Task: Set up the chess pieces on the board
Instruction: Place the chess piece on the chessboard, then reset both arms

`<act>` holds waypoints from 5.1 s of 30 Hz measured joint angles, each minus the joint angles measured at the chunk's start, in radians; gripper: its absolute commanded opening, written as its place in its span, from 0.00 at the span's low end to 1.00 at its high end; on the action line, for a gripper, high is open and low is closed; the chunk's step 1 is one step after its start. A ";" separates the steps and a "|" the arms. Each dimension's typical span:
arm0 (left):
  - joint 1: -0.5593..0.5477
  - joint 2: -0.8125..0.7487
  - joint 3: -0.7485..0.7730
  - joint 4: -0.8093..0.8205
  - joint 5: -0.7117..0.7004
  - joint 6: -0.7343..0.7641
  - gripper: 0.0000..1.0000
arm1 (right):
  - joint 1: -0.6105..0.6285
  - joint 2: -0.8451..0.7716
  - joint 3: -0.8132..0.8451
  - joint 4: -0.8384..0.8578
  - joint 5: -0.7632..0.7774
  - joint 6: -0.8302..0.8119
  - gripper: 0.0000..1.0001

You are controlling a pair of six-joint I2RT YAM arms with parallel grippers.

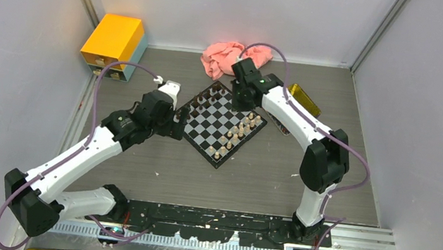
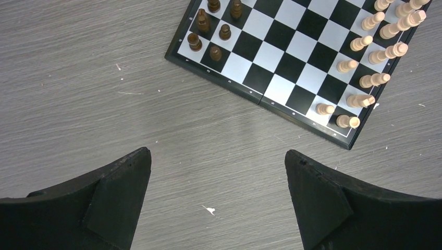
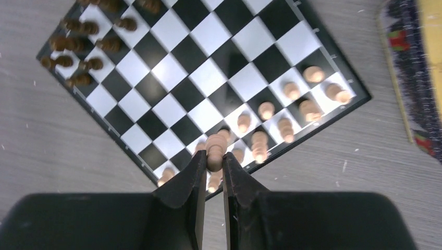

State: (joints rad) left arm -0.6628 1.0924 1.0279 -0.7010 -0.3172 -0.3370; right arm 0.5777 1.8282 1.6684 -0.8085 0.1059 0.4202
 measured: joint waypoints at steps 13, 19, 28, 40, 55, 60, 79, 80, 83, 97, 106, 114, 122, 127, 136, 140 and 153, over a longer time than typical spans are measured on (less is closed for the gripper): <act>0.000 -0.064 -0.010 -0.019 -0.005 0.000 1.00 | 0.221 0.075 0.095 -0.107 0.008 -0.037 0.01; 0.000 -0.095 -0.028 -0.026 -0.005 0.000 1.00 | 0.257 0.103 0.095 -0.120 0.016 -0.030 0.01; 0.000 -0.102 -0.037 -0.035 -0.005 0.000 1.00 | 0.258 0.114 0.069 -0.129 0.019 -0.015 0.01; 0.000 -0.093 -0.037 -0.034 -0.005 0.000 1.00 | 0.271 0.134 0.026 -0.132 0.011 0.001 0.01; 0.000 -0.078 -0.037 -0.033 -0.005 0.003 1.00 | 0.272 0.148 -0.018 -0.125 -0.002 0.001 0.01; 0.000 -0.077 -0.037 -0.033 -0.005 0.003 1.00 | 0.272 0.154 -0.034 -0.107 -0.004 0.001 0.01; 0.000 -0.076 -0.037 -0.033 -0.005 0.005 1.00 | 0.262 0.177 -0.094 -0.030 -0.003 0.002 0.01; 0.000 -0.076 -0.037 -0.033 -0.005 0.006 1.00 | 0.261 0.177 -0.094 -0.028 -0.004 0.001 0.01; 0.000 -0.075 -0.040 -0.033 -0.005 0.008 1.00 | 0.257 0.177 -0.094 -0.024 -0.003 0.001 0.01; 0.000 -0.071 -0.050 -0.032 -0.005 0.016 1.00 | 0.250 0.192 -0.094 -0.014 -0.003 0.002 0.05; 0.000 -0.071 -0.051 -0.032 -0.005 0.027 1.00 | 0.250 0.192 -0.097 -0.012 -0.004 0.002 0.26; 0.000 -0.071 -0.051 -0.032 -0.005 0.027 1.00 | 0.250 0.192 -0.108 -0.008 -0.003 0.004 0.31; 0.000 -0.071 -0.051 -0.032 -0.005 0.027 1.00 | 0.250 0.192 -0.107 -0.008 -0.003 0.004 0.32; 0.000 -0.071 -0.051 -0.032 -0.005 0.026 1.00 | 0.249 0.192 -0.104 -0.017 -0.003 0.003 0.32; 0.000 -0.071 -0.050 -0.032 -0.005 0.026 1.00 | 0.249 0.157 -0.030 -0.059 0.006 0.003 0.32; 0.000 -0.071 -0.044 -0.034 -0.007 0.026 1.00 | 0.243 0.080 -0.008 -0.054 0.048 0.000 0.33; 0.150 -0.016 0.047 0.039 -0.082 0.057 1.00 | -0.135 -0.188 -0.132 0.090 0.315 -0.010 0.58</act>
State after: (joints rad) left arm -0.5129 1.0763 1.0752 -0.6621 -0.3988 -0.2798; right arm 0.4423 1.6402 1.5360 -0.7181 0.4210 0.4099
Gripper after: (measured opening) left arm 0.996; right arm 0.520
